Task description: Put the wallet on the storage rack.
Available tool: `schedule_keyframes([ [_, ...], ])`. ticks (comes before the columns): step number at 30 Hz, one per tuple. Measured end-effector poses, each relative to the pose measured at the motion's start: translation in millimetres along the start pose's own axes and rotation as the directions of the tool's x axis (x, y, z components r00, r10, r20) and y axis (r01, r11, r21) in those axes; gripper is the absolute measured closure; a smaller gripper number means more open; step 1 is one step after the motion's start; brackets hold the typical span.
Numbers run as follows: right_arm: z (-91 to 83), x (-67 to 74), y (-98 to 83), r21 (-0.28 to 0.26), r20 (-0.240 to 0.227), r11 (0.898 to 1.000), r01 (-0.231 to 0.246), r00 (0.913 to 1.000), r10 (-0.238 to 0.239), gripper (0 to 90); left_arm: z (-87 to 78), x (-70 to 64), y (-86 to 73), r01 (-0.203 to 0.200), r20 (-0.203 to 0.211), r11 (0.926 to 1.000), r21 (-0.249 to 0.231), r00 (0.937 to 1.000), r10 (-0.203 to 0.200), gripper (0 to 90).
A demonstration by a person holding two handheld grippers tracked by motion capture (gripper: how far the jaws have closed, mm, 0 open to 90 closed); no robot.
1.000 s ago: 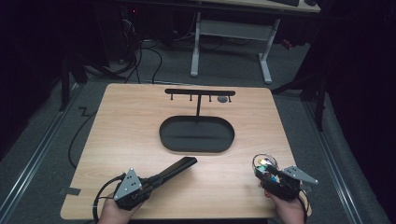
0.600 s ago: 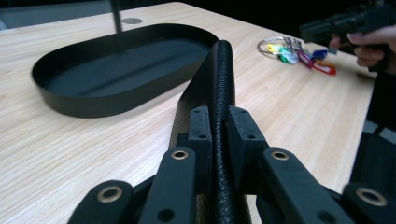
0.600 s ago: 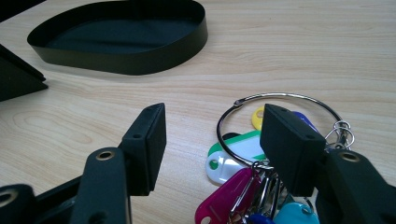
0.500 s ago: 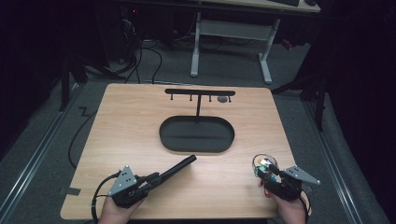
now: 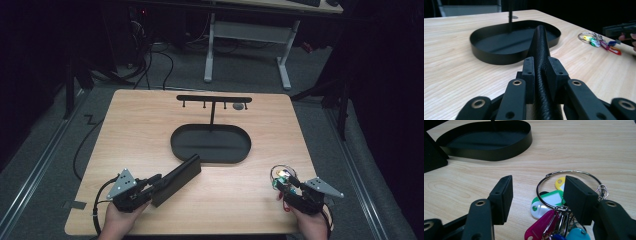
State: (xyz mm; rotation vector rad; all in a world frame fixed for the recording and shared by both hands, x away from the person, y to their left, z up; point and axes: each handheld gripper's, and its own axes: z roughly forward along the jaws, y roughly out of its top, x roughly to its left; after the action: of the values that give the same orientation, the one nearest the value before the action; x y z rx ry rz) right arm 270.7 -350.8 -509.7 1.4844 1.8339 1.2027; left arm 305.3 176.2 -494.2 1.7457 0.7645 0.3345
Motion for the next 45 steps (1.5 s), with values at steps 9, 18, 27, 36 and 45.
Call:
schedule_keyframes([
  [9, -0.9, -1.7, 0.1, 0.000, 0.004, 1.000, 0.000, 1.0000, 0.000, 41.5, 0.0, -0.8, -0.1, 0.000, 0.007, 1.0000, 0.007, 1.0000, 0.000, 65.1],
  [18, -0.9, -2.2, 0.2, 0.000, 0.007, 1.000, 0.003, 1.0000, -0.003, 41.5, -0.7, -5.6, -0.8, -0.023, 0.019, 0.9995, 0.021, 0.9996, 0.023, 56.4],
  [27, -1.4, -3.2, 0.1, -0.001, 0.010, 1.000, 0.004, 0.9999, -0.004, 41.5, -1.0, -9.3, -1.2, -0.060, -0.012, 0.9964, 0.061, 0.9981, 0.061, 52.7],
  [36, -2.7, -2.7, 0.4, -0.006, 0.008, 1.000, 0.001, 1.0000, -0.001, 41.5, 1.4, -19.8, 8.3, -0.136, -0.105, 0.9736, 0.184, 0.9821, 0.156, 51.9],
  [45, -5.8, -1.2, 2.0, -0.018, -0.002, 1.000, 0.019, 0.9998, -0.019, 41.5, 9.9, -29.7, 32.8, -0.235, -0.081, 0.9060, 0.352, 0.9566, 0.280, 54.3],
])
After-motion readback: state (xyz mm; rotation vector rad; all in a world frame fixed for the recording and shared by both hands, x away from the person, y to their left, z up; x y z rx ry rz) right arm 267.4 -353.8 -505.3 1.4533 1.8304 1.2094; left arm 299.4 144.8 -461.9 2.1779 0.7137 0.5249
